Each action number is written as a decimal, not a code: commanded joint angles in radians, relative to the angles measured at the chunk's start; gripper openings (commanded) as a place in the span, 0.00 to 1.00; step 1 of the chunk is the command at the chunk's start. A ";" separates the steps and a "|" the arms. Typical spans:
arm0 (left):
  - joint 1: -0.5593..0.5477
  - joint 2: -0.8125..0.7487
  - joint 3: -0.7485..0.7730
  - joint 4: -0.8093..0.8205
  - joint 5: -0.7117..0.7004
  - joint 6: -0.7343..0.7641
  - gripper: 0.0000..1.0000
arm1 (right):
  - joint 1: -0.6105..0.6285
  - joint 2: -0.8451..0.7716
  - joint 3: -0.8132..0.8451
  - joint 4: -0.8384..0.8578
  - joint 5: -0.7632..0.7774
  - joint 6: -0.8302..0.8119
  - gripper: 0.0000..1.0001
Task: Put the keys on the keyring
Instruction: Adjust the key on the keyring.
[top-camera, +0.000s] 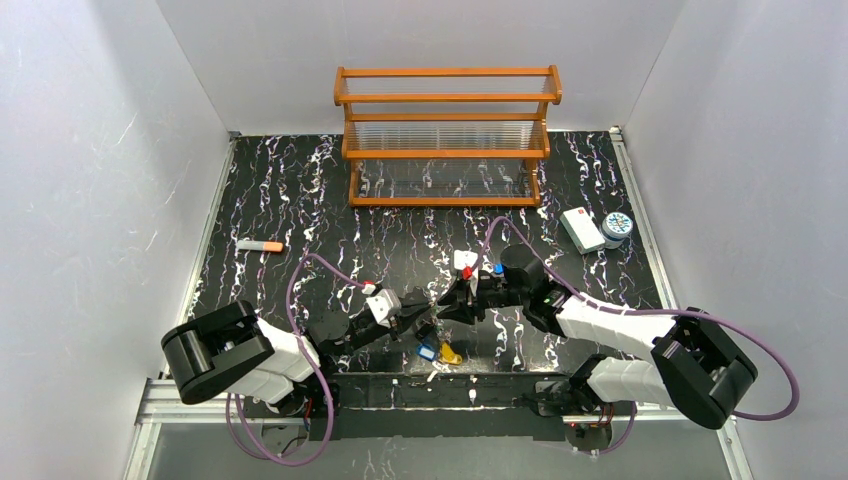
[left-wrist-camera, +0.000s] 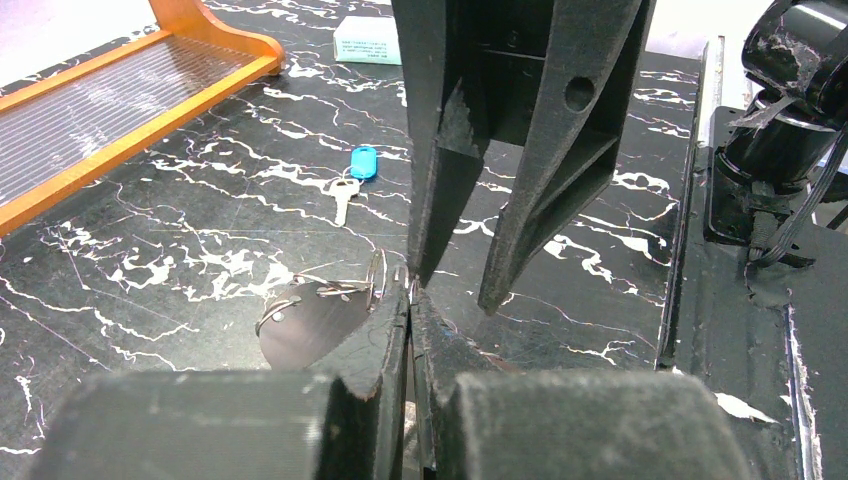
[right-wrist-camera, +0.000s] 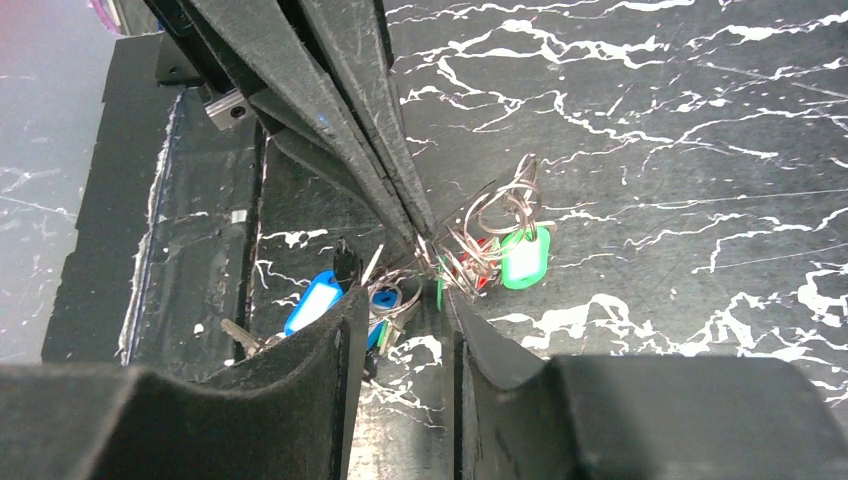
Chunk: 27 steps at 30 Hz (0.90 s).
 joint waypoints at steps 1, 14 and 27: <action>0.004 -0.027 -0.001 0.268 -0.011 0.001 0.00 | 0.005 -0.008 0.006 0.095 0.027 0.012 0.41; 0.004 -0.023 0.004 0.268 0.000 0.002 0.00 | 0.005 0.067 0.052 0.136 -0.006 0.018 0.41; 0.005 -0.022 0.006 0.269 0.005 0.001 0.00 | 0.005 0.100 0.065 0.178 -0.058 0.023 0.07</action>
